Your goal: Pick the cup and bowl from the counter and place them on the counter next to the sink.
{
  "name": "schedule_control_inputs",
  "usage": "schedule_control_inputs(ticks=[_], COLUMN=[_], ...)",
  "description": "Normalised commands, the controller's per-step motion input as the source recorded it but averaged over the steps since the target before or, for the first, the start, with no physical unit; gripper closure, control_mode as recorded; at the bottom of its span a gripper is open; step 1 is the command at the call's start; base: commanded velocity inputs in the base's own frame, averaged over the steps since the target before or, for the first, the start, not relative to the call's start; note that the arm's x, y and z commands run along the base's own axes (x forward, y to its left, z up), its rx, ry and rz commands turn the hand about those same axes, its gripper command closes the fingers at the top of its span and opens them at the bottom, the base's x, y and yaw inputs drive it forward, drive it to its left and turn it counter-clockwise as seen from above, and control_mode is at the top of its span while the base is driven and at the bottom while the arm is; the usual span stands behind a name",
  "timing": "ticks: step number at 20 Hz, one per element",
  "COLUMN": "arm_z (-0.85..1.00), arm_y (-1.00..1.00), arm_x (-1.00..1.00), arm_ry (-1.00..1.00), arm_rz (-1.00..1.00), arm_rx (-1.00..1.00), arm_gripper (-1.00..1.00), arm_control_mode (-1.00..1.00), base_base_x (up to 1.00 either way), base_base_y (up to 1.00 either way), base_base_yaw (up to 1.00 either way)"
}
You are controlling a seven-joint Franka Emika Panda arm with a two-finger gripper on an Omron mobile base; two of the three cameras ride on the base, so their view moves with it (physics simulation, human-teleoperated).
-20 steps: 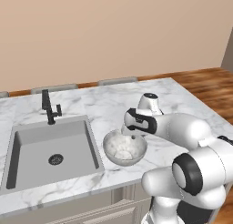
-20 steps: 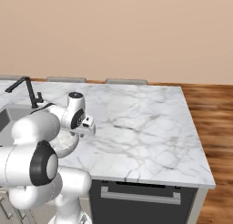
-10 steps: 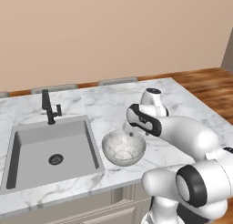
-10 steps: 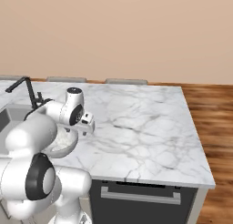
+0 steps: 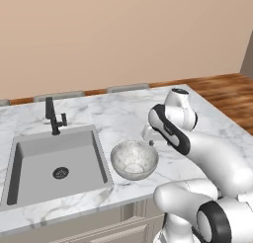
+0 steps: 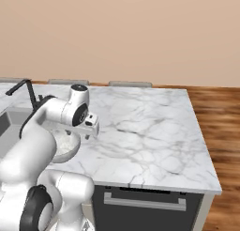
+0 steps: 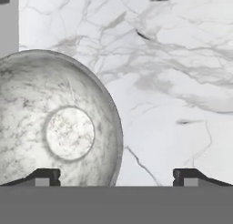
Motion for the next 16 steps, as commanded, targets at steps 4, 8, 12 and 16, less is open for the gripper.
schedule_control_inputs(ticks=[4, 8, 12, 16], arm_z=[0.00, 0.00, 0.00, 0.00], arm_y=[-0.01, -0.03, -0.01, 0.00], arm_x=[-0.92, -0.97, -0.96, -0.83], arm_ry=[0.00, 0.00, 0.00, 0.00], arm_rz=[0.00, 0.00, 0.00, 0.00], arm_rx=[0.02, 0.03, 0.02, 0.00], arm_gripper=[-1.00, -1.00, -1.00, -1.00], arm_control_mode=[-1.00, -1.00, -1.00, -1.00], base_base_x=[0.00, 0.00, 0.00, 0.00], base_base_y=[0.00, 0.00, 0.00, 0.00], base_base_yaw=[0.00, 0.00, 0.00, 0.00])
